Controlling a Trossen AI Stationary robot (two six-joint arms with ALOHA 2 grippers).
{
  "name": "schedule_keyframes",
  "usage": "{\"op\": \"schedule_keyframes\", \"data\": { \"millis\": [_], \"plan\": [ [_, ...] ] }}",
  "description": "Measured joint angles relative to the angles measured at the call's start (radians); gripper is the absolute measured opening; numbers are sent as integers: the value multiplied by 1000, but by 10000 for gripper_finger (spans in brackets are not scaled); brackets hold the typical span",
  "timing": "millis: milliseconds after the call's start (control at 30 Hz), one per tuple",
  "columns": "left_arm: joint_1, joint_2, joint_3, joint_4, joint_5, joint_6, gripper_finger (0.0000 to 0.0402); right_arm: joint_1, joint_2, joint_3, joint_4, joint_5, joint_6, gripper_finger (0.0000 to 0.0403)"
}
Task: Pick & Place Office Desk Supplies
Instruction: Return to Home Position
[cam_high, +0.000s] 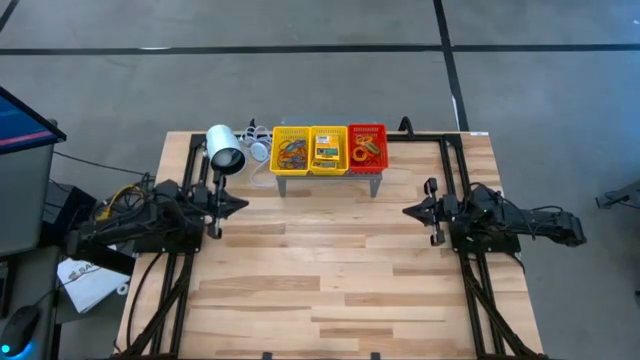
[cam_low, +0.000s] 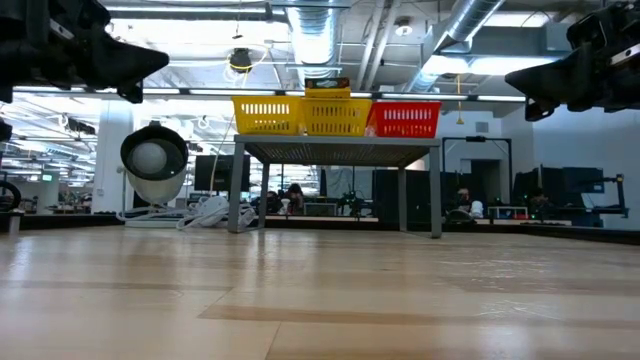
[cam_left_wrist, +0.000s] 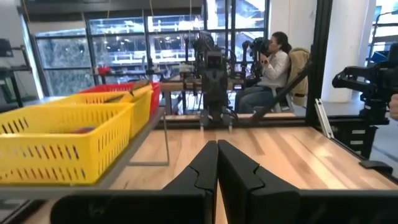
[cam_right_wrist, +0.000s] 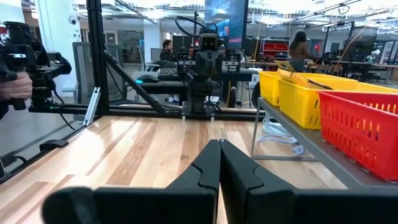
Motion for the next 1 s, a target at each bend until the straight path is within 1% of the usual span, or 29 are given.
{"op": "schedule_keyframes", "data": {
  "millis": [167, 367, 467, 633, 867, 1000],
  "plan": [
    [0, -70, 0, -80, 0, -2, 3, 0, 0, 0, -1, 0, 11, 0],
    [0, -71, 0, -95, -1, -1, 3, 0, 0, 0, -5, 0, 21, 0],
    [0, -71, 0, -95, -11, 24, 3, 0, 0, 2, -5, 0, 21, 0],
    [0, -71, -59, -20, -74, 42, 3, -1, 0, 6, -5, 1, 21, 0],
    [0, -71, -63, 25, -94, 53, 3, -1, 0, 8, 1, 1, 21, 0],
    [0, -71, -63, 15, -130, 60, 3, -1, 0, 9, 3, 1, 20, 0]
  ]
}}
